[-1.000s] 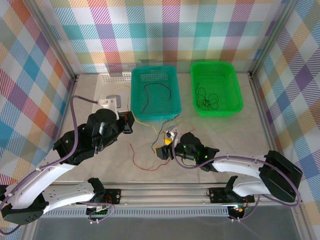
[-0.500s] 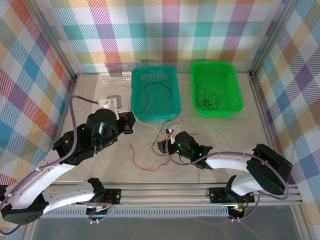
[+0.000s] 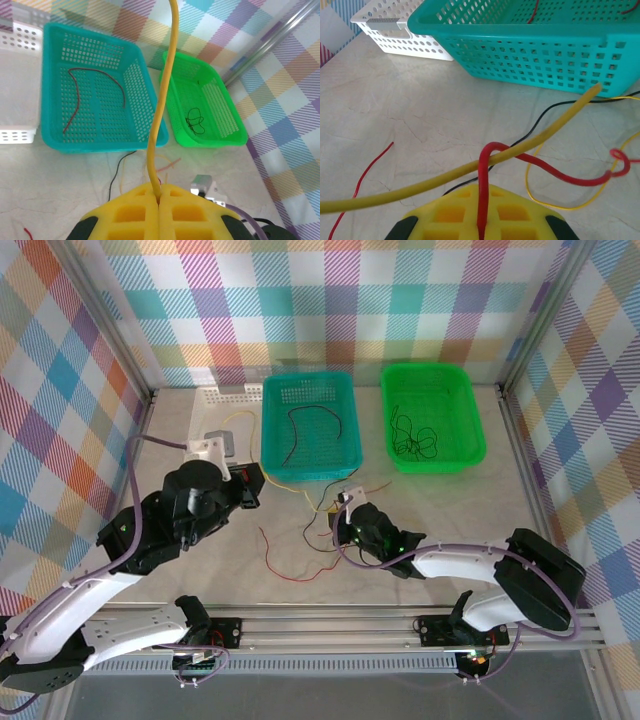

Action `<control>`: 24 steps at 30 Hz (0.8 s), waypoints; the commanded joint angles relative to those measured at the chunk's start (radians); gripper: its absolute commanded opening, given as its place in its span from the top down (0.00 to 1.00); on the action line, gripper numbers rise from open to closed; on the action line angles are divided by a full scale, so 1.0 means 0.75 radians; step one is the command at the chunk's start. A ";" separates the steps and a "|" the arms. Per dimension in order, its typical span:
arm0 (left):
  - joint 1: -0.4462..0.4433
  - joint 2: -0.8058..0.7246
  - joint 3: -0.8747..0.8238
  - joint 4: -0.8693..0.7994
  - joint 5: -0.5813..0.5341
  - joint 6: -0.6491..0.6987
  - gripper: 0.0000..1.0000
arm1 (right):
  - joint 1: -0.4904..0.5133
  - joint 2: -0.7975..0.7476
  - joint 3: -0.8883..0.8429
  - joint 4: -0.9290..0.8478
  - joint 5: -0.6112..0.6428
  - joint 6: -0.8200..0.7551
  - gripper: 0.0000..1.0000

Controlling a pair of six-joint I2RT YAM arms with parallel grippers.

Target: Untangle the cables

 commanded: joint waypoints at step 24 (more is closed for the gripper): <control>0.266 0.146 0.405 0.086 -0.595 0.832 1.00 | -0.124 -0.776 -0.250 -0.451 0.016 0.145 1.00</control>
